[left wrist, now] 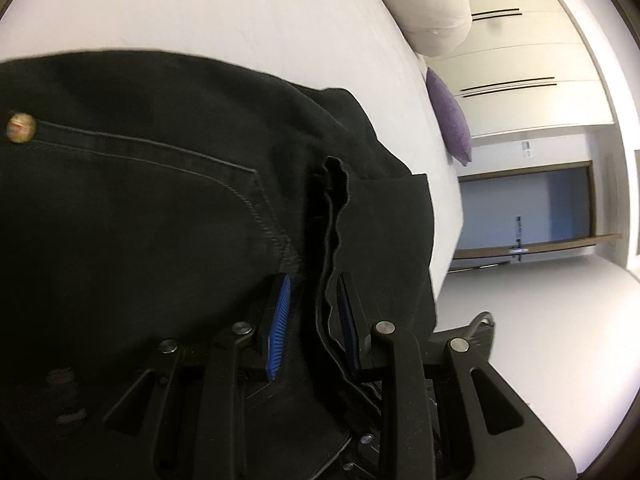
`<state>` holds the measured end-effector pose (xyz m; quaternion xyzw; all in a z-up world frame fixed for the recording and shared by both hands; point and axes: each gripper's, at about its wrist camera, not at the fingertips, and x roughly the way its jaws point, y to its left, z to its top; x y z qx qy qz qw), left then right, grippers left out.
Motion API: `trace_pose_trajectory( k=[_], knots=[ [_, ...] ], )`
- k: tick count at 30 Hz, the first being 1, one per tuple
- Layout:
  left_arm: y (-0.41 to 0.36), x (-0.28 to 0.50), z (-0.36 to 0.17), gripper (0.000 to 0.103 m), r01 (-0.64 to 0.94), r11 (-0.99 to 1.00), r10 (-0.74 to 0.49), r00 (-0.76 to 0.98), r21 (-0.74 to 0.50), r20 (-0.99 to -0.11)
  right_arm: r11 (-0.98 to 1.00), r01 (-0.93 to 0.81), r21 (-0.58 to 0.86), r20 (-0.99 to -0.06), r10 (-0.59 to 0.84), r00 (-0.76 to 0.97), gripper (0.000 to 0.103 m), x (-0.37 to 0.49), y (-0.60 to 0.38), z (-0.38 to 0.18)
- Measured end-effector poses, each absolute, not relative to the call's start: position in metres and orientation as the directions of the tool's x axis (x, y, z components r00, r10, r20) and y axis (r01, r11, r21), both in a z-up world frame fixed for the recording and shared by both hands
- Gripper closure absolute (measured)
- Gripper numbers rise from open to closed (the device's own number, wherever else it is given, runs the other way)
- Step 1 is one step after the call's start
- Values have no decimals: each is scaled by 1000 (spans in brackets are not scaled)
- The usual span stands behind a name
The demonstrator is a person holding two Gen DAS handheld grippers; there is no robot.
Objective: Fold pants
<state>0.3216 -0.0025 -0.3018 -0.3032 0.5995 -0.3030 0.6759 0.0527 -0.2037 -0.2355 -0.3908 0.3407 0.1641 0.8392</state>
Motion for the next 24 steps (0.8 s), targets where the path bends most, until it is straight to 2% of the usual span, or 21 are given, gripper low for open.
trace_pose_trajectory(
  k=[4,6,7,8,10,11,16,20,24],
  knots=[
    [-6,314,-277,80,152,670,-742,130,-726,-658,622,-537,-569,-701,-27,713,82,54,-193,-246],
    [-19,314,-261,80,215,673,-738,142,-708,-659,653,-530,-541,-709,-14,706,75,53,-193,-242],
    [-26,315,-255,80,236,669,-741,142,-704,-656,667,-528,-526,-712,-5,702,65,52,-194,-240],
    [-35,316,-250,80,259,664,-745,140,-702,-653,695,-517,-499,-713,9,701,51,51,-198,-234],
    [-51,318,-242,80,301,655,-748,128,-693,-651,733,-506,-454,-715,39,698,37,47,-205,-224],
    [-62,321,-241,80,316,652,-749,121,-690,-652,760,-505,-409,-725,65,685,34,45,-211,-217],
    [-89,327,-266,80,309,677,-719,85,-668,-690,894,-435,-113,-776,194,600,34,48,-261,-189],
    [-73,311,-296,80,261,659,-741,64,-706,-668,958,-254,131,-750,263,607,34,64,-329,-171],
    [-66,299,-305,80,252,633,-767,72,-732,-638,934,-64,352,-705,309,638,34,91,-396,-165]
  ],
)
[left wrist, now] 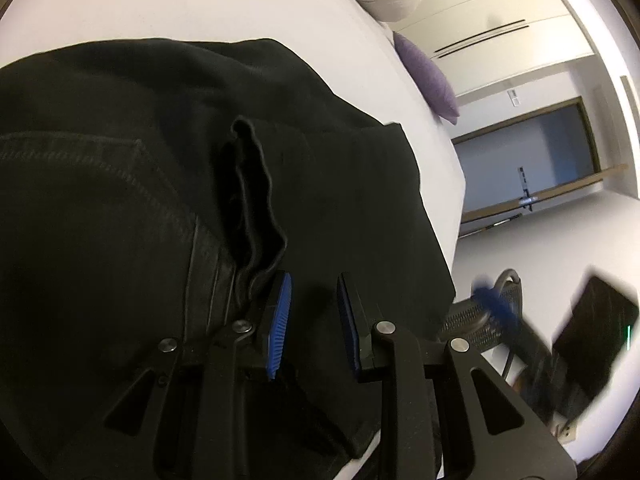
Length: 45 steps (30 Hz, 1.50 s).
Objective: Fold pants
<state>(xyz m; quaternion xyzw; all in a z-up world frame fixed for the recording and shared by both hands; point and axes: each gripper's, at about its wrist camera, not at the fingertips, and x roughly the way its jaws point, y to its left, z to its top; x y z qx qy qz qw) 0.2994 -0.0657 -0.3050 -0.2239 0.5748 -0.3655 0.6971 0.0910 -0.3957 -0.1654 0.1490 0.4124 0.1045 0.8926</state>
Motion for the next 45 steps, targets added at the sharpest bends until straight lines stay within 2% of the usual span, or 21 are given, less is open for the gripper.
trace_pose_trajectory(
  k=[4,9,13,15,16,17,19,23,27,31,35,40,41,45],
  knots=[
    [-60,288,-303,80,254,638,-764,85,-727,-640,890,5,457,-658,334,675,36,111,-428,-164],
    [-70,276,-299,80,263,651,-753,105,-712,-650,784,44,619,-624,458,634,37,155,-441,-188],
    [-71,266,-298,80,280,661,-743,115,-696,-659,743,110,660,-654,497,570,37,167,-442,-226],
    [-74,261,-299,80,293,661,-743,122,-691,-659,697,162,699,-656,533,534,44,171,-450,-251],
    [-74,260,-300,80,293,658,-746,123,-694,-655,679,193,708,-658,535,531,55,169,-456,-261],
    [-76,258,-301,80,291,654,-749,123,-698,-651,664,205,719,-651,539,535,61,165,-461,-267],
    [-78,259,-303,80,284,648,-755,123,-706,-644,621,227,750,-625,555,549,60,153,-469,-266],
    [-77,262,-306,80,280,648,-757,125,-709,-642,659,166,734,-626,560,543,47,162,-460,-246],
    [-70,261,-307,80,281,649,-756,129,-708,-642,655,162,738,-623,571,535,41,188,-455,-242],
    [-67,258,-306,80,286,649,-756,133,-705,-641,625,191,757,-622,599,505,42,190,-461,-267],
    [-63,258,-306,80,279,643,-762,135,-714,-634,613,166,772,-597,610,521,44,150,-457,-270],
    [-39,254,-291,80,234,699,-714,190,-675,-674,758,99,645,-699,533,477,43,96,-426,-251],
    [-28,251,-286,80,223,702,-712,212,-676,-669,755,102,647,-695,530,486,41,86,-421,-243],
    [43,226,-261,80,135,729,-666,367,-671,-649,637,8,770,-539,645,542,41,72,-402,-221]
  ],
)
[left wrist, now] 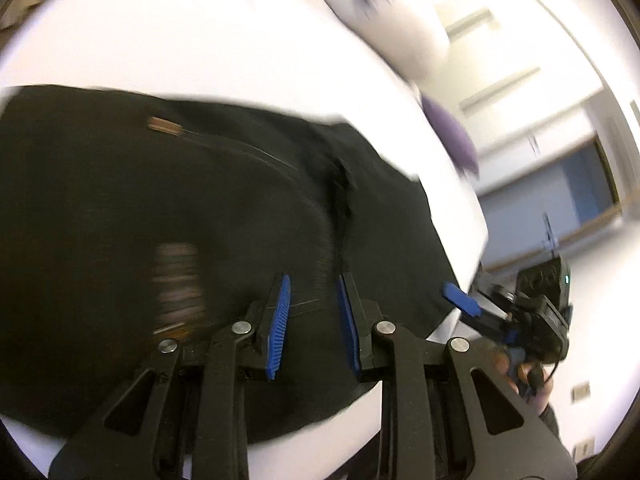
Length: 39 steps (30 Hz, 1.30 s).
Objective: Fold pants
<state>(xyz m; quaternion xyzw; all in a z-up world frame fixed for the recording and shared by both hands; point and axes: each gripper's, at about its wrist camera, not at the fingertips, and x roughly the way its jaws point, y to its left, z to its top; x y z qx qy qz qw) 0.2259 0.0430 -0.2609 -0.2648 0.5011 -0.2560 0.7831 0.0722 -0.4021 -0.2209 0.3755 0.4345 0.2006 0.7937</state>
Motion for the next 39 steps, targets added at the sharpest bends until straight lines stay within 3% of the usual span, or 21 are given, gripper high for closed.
trace_pose_trajectory(
  k=[3,5,6,7,18,29,30,32,33,34,39],
  knots=[
    [90,200,-247,75,62,747,-602,484,-661,-635,574,-80,815,-465,730,501,41,86,-372,-214],
    [120,178,-246,49,-37,738,-539,569,-674,-621,562,-92,822,-458,749,479,41,97,-357,-215],
    [139,162,-249,27,-116,697,-508,616,-707,-602,550,-96,829,-450,760,469,41,102,-349,-216],
    [149,152,-253,24,-159,661,-493,645,-734,-584,534,-103,839,-437,774,459,41,107,-342,-217],
    [140,135,-300,24,-321,430,-606,590,-844,-534,478,-132,868,-373,805,462,41,111,-336,-215],
    [144,159,-329,26,-387,321,-502,705,-864,-502,437,-125,891,-325,805,496,41,111,-356,-221],
    [145,161,-329,27,-387,310,-507,705,-868,-496,441,-128,889,-328,805,495,41,111,-357,-222],
    [140,172,-326,48,-386,301,-530,693,-872,-490,450,-131,883,-337,803,491,42,113,-356,-223],
    [144,178,-328,64,-392,295,-536,688,-872,-490,456,-128,881,-344,802,488,42,114,-356,-225],
    [144,178,-328,70,-395,289,-535,688,-872,-489,460,-124,879,-351,800,486,42,115,-357,-226],
    [144,188,-323,78,-384,258,-554,693,-887,-461,488,-96,868,-392,789,473,42,131,-361,-231]
  ],
)
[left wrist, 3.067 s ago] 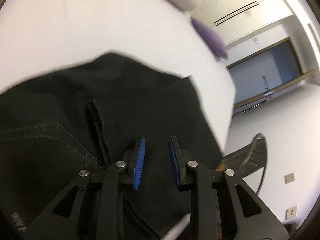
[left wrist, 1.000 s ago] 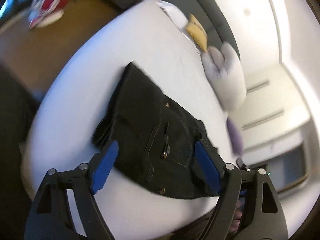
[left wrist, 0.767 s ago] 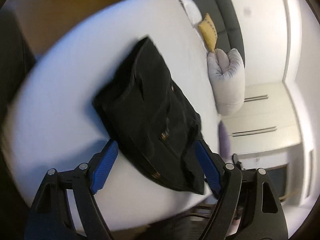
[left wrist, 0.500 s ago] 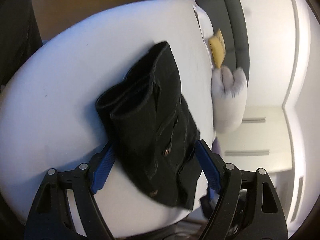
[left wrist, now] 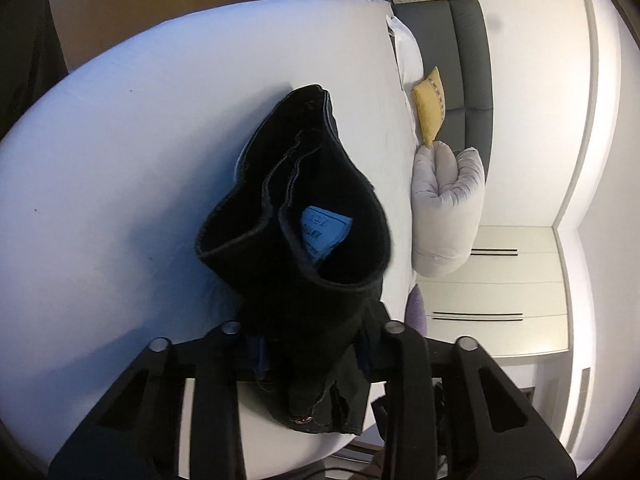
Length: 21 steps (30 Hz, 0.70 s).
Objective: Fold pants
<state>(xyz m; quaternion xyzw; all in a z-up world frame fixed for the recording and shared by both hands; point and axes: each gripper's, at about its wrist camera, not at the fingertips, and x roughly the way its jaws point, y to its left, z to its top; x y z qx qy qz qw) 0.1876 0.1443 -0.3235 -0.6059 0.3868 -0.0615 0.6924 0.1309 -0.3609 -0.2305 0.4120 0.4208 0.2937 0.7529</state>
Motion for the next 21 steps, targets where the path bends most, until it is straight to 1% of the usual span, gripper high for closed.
trace_pose_trajectory(
  k=[1,3,6,7,9,10,11,15,18,19,20,21],
  knots=[
    [145,190,-320,80,-373,260,-557,695,-891,-454,493,-94,865,-400,790,466,42,135,-360,-231],
    [144,194,-307,82,-332,290,-560,701,-897,-441,499,-93,862,-416,800,432,42,147,-356,-234],
    [137,205,-280,83,-253,366,-563,707,-896,-429,498,-84,863,-434,815,384,42,162,-347,-246],
    [134,209,-274,83,-231,381,-565,708,-895,-424,503,-60,862,-453,820,350,42,168,-343,-256],
    [126,217,-263,83,-197,417,-567,706,-887,-424,556,5,831,-537,801,263,42,176,-330,-285],
    [121,223,-258,83,-182,429,-572,703,-885,-422,592,-4,806,-573,781,248,47,177,-325,-291],
    [119,222,-255,83,-168,439,-576,700,-882,-421,614,-30,789,-587,767,258,47,175,-322,-292],
    [88,241,-229,83,-77,534,-584,686,-842,-433,606,-53,793,-575,775,263,46,172,-321,-290],
    [49,262,-205,83,17,614,-600,660,-789,-452,575,4,818,-558,792,247,46,173,-332,-283],
    [35,265,-197,83,49,635,-606,650,-771,-459,552,10,834,-536,804,257,42,175,-339,-276],
    [19,272,-191,83,83,658,-613,637,-748,-468,537,0,844,-517,812,269,36,175,-346,-267],
    [-2,277,-186,83,134,689,-620,617,-712,-484,527,-11,850,-504,819,275,34,174,-350,-264]
  ],
)
